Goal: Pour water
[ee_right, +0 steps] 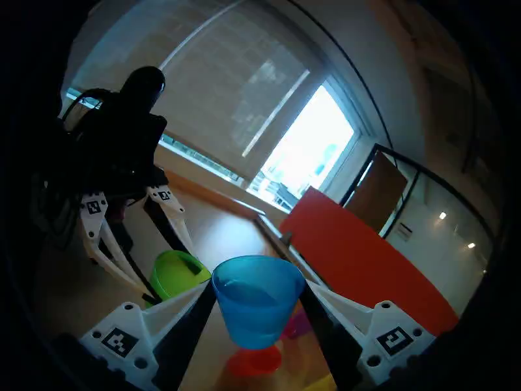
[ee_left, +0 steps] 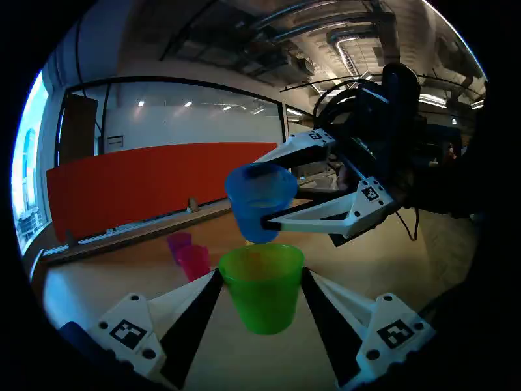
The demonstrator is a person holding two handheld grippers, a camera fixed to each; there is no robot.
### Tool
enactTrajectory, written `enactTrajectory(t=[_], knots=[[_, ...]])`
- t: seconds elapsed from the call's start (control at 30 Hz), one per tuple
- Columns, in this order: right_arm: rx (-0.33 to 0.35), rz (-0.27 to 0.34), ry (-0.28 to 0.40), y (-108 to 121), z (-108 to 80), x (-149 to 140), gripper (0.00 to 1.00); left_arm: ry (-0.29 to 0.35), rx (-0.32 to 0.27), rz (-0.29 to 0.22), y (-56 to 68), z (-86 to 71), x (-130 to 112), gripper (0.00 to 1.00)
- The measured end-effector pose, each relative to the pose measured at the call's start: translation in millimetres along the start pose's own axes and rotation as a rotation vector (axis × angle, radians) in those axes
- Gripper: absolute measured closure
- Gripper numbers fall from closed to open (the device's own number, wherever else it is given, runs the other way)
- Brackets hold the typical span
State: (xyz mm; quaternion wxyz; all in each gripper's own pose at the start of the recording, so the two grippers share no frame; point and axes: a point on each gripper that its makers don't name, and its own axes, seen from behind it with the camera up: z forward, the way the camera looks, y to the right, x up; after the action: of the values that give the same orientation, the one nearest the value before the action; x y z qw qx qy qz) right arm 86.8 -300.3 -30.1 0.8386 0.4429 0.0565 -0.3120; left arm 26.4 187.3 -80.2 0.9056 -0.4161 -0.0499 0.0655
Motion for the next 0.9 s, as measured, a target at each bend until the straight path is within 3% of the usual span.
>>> enactTrajectory(t=[0.9], knots=[[0.02, -0.203, -0.023, 5, 13.2, 11, 0.08, -0.002, -0.006, -0.001, -3.5, 1.6, -2, 0.13]])
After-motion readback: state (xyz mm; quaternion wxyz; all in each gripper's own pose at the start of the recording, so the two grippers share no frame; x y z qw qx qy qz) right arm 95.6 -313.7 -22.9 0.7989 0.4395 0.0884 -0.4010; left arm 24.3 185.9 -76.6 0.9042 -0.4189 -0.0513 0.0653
